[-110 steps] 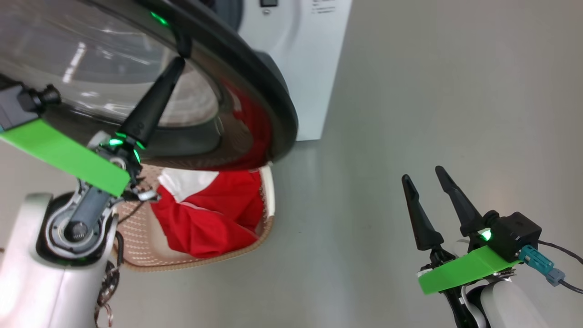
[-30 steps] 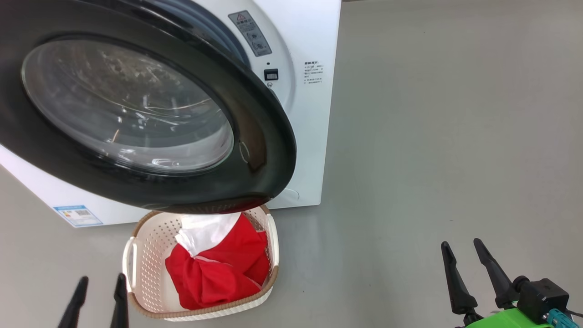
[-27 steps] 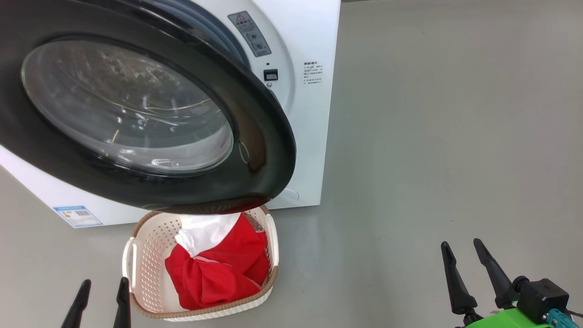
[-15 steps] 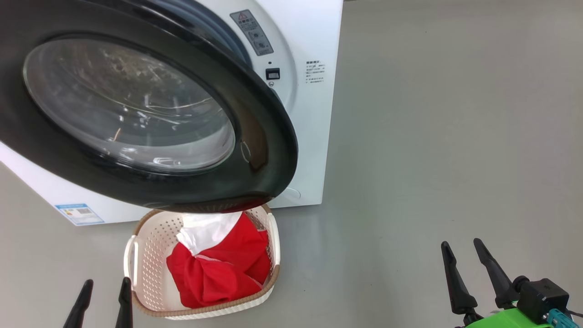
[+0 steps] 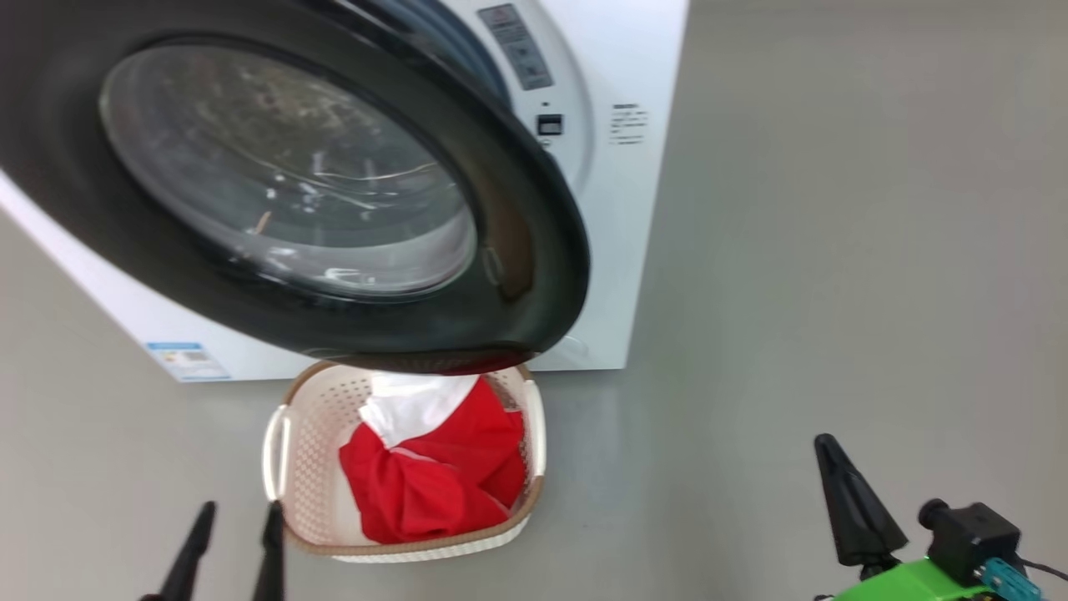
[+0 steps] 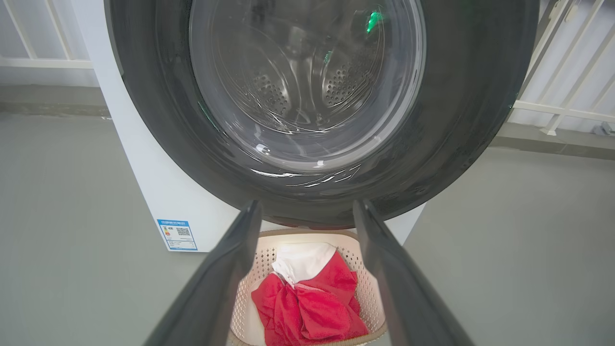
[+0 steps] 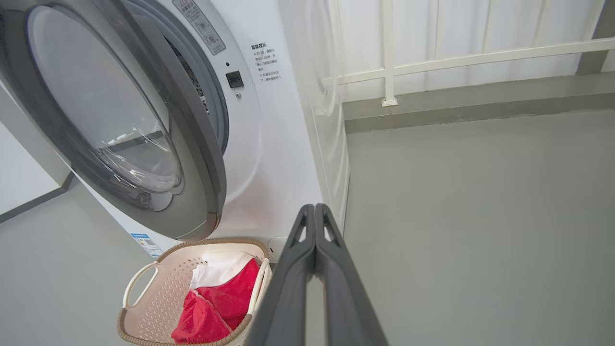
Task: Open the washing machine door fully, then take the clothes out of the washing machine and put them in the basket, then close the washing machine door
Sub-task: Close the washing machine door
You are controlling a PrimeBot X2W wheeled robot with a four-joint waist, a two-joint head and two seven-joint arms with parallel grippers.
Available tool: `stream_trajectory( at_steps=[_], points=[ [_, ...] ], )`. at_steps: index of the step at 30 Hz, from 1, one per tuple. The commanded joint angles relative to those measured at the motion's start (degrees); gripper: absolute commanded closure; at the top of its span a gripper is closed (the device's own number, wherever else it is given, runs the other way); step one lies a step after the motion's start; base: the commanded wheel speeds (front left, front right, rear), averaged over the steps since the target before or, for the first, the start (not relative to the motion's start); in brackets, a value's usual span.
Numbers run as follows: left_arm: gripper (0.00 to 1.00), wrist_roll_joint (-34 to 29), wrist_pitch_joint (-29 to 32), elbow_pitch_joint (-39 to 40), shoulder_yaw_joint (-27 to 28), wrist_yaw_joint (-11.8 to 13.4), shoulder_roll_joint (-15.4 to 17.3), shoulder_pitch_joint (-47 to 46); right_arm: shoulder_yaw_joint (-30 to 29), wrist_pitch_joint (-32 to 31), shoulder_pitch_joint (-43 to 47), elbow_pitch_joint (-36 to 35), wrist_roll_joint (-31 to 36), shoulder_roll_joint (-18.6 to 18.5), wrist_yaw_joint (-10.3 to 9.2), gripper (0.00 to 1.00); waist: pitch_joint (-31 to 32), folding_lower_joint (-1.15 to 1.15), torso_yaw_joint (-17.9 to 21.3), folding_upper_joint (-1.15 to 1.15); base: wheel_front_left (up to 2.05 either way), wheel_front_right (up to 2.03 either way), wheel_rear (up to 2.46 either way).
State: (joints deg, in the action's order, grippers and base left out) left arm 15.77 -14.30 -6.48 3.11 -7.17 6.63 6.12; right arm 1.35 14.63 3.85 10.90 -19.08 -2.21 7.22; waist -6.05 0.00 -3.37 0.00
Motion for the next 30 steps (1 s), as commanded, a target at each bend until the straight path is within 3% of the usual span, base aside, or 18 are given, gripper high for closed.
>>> stream_trajectory(
  at_steps=[1,15,30],
  points=[
    [0.00,0.25,-0.70,0.98,1.19,-0.32,0.23,-1.94,2.16,0.37,-2.41,-1.07,0.10,-0.66,0.26,1.00,0.47,0.00,-2.11,0.00,0.00,0.00,0.00],
    [0.00,2.07,-0.70,0.02,-3.33,-0.32,-1.71,-2.24,9.56,0.37,-13.23,1.67,-0.43,-0.66,0.26,1.00,0.92,0.00,-12.46,0.00,0.00,0.00,0.00],
    [0.00,4.40,-0.70,-0.55,-7.52,-0.32,-1.95,-6.13,7.67,0.37,-23.50,6.65,-0.58,-0.66,0.26,1.00,-5.36,0.00,-17.54,0.00,0.00,0.00,0.00]
  ],
)
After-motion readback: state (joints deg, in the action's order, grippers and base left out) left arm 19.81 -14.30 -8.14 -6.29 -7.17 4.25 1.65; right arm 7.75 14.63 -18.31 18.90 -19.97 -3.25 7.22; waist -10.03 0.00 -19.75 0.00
